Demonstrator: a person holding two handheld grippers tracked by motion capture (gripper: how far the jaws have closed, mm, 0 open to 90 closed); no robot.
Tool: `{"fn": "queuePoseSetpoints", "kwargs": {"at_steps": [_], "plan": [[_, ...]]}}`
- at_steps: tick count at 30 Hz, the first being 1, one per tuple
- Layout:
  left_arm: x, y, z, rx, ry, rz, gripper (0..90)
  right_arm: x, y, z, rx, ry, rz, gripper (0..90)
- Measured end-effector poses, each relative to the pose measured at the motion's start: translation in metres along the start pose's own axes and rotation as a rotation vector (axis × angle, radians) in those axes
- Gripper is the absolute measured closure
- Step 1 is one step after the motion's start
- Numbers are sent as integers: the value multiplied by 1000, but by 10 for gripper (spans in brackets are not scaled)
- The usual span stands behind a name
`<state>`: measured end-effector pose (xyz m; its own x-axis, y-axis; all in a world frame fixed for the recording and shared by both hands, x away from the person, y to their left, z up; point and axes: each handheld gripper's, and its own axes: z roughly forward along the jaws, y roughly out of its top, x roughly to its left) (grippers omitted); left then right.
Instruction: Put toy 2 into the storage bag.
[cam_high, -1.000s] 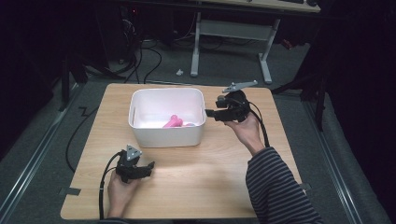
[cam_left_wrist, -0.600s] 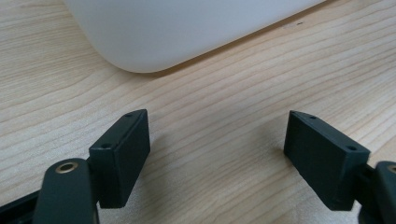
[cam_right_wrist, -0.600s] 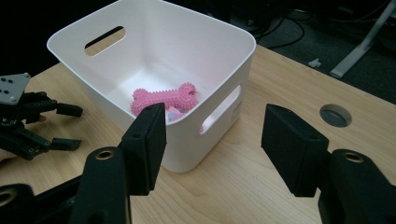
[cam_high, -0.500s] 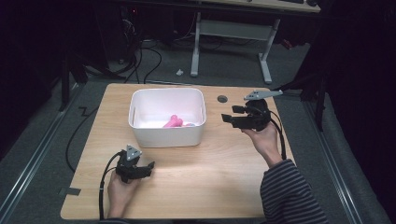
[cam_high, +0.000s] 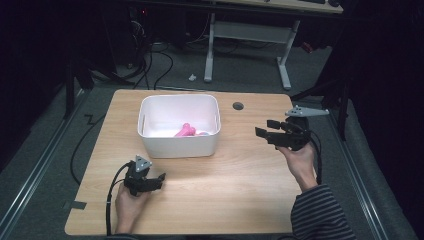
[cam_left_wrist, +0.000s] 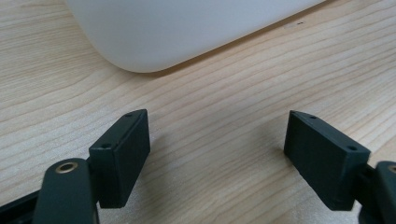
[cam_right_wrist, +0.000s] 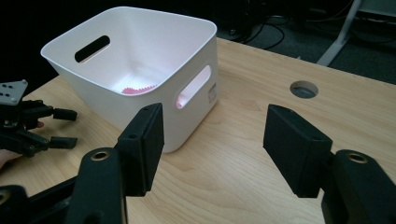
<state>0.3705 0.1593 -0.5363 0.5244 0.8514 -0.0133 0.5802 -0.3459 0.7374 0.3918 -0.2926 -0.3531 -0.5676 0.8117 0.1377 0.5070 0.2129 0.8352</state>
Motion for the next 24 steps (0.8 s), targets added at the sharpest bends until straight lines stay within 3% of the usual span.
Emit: {"fn": "queuePoseSetpoints", "kwargs": {"at_steps": [4, 12, 14, 20, 24], "plan": [[0, 0, 0, 1, 2, 2, 226, -2, -9, -5, 20, -40, -13, 381], [0, 0, 0, 0, 2, 1, 225, -9, -33, -18, -8, -39, 22, 383], [0, 0, 0, 0, 2, 1, 225, -9, -40, -22, -9, -59, 17, 387], [0, 0, 0, 0, 2, 0, 225, -15, -58, -30, -41, -40, 85, 389], [0, 0, 0, 1, 1, 1, 225, -18, -72, -32, -41, -78, 105, 380]]}}
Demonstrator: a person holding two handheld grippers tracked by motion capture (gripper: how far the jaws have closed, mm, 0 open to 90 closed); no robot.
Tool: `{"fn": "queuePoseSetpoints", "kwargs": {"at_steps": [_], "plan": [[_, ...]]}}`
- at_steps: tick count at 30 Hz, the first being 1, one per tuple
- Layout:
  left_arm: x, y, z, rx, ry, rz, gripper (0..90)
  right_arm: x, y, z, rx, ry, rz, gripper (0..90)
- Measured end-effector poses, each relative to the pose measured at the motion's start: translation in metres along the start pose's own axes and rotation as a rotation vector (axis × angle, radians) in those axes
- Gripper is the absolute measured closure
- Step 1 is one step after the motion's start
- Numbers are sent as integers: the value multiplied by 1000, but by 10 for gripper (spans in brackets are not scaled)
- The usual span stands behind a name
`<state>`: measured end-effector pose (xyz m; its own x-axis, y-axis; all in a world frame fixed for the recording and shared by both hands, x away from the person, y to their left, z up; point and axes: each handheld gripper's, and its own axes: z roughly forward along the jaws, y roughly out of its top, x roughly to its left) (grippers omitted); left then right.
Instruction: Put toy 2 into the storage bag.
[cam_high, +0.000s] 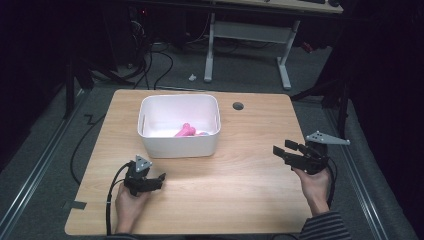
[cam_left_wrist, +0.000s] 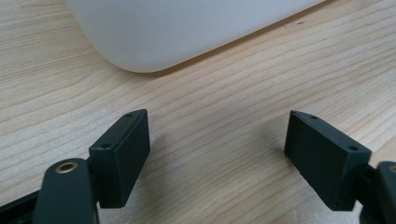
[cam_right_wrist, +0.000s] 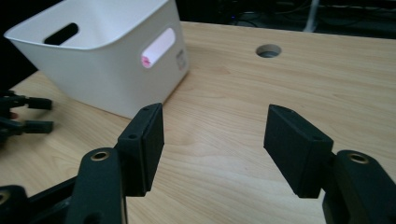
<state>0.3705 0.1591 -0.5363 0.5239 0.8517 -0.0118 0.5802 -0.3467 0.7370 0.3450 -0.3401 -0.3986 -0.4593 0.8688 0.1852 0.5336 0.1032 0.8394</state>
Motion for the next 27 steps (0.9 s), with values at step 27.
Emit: {"fn": "queuePoseSetpoints", "kwargs": {"at_steps": [27], "plan": [[0, 0, 0, 1, 2, -1, 224, 5, -64, 70, 96, -54, 19, 371]]}}
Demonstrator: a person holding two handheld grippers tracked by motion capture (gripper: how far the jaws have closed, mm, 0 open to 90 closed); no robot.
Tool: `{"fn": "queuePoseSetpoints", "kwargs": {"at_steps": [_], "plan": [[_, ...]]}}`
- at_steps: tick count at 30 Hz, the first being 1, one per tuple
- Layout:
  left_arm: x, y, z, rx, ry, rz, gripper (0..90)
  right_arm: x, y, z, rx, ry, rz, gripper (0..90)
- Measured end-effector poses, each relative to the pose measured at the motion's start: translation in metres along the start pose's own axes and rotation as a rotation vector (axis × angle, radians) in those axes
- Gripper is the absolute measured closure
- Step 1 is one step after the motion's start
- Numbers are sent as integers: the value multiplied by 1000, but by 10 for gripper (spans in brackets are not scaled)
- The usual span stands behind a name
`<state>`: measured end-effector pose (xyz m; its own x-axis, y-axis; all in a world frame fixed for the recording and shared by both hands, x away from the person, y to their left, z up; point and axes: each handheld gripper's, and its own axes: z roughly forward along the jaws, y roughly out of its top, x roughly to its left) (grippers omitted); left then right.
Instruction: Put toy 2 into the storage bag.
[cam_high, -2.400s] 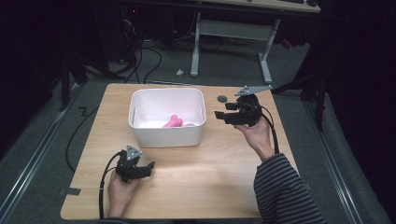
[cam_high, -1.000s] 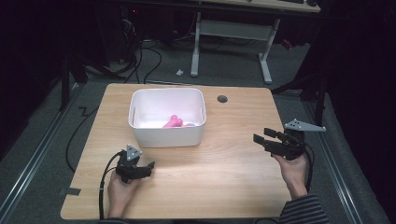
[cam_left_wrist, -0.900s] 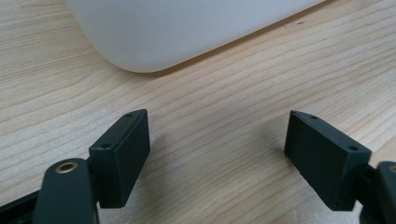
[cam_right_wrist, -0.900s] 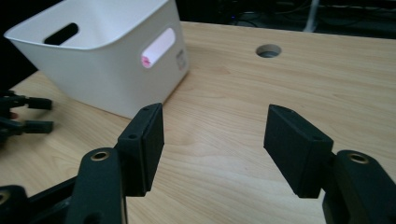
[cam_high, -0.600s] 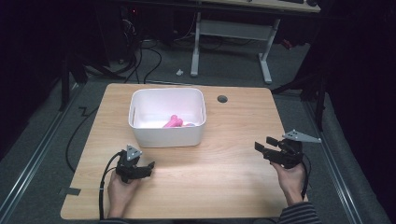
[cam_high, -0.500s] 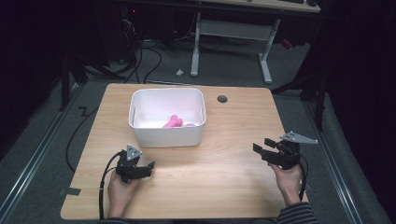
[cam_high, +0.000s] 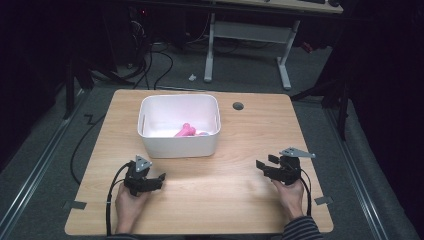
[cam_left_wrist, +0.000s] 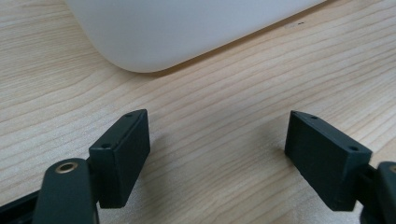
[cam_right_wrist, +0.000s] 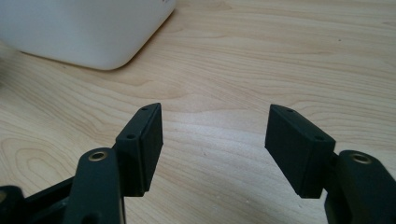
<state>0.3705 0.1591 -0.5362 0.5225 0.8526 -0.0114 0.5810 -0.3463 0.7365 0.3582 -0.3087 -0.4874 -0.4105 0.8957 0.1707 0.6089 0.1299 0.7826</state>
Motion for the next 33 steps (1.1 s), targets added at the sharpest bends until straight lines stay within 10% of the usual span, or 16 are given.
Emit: {"fn": "queuePoseSetpoints", "kwargs": {"at_steps": [33], "plan": [[0, 0, 0, 0, -4, -2, 219, 10, -26, 37, 116, -92, -95, 364]]}}
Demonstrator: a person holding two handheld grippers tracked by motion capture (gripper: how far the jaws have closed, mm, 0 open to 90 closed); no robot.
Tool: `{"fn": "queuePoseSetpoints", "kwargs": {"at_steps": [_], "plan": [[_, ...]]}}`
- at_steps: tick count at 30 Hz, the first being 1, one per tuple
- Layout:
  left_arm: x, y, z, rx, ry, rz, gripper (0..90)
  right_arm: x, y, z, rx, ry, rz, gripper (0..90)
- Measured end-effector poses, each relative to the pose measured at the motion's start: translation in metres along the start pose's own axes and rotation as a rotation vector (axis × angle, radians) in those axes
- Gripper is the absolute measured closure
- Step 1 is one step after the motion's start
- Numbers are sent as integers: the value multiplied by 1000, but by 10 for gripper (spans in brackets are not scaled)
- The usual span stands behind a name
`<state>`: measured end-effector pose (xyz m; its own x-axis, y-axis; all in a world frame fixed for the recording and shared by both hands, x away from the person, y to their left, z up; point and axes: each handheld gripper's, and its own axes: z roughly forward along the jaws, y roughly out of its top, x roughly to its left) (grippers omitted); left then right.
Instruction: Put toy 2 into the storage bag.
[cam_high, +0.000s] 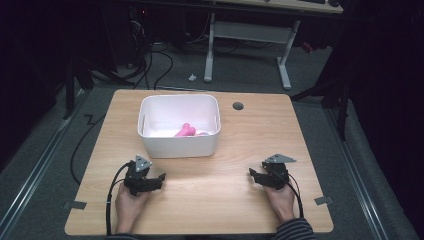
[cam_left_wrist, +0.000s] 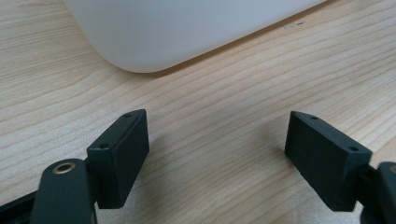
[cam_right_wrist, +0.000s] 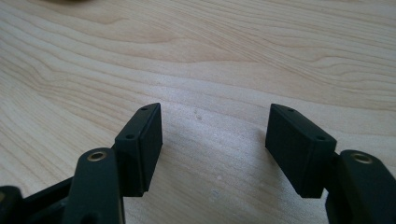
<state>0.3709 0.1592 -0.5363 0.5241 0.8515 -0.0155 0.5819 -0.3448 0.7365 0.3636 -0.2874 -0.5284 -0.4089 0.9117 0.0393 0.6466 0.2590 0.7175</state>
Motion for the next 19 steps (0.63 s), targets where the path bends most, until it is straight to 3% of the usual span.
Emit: {"fn": "queuePoseSetpoints", "kwargs": {"at_steps": [4, 19], "plan": [[0, 0, 0, 0, 2, -1, 221, 7, -2, 1, -7, -34, -49, 330], [-1, 0, 0, -1, -1, 4, 219, 11, -4, 0, -3, -57, -25, 291]]}}
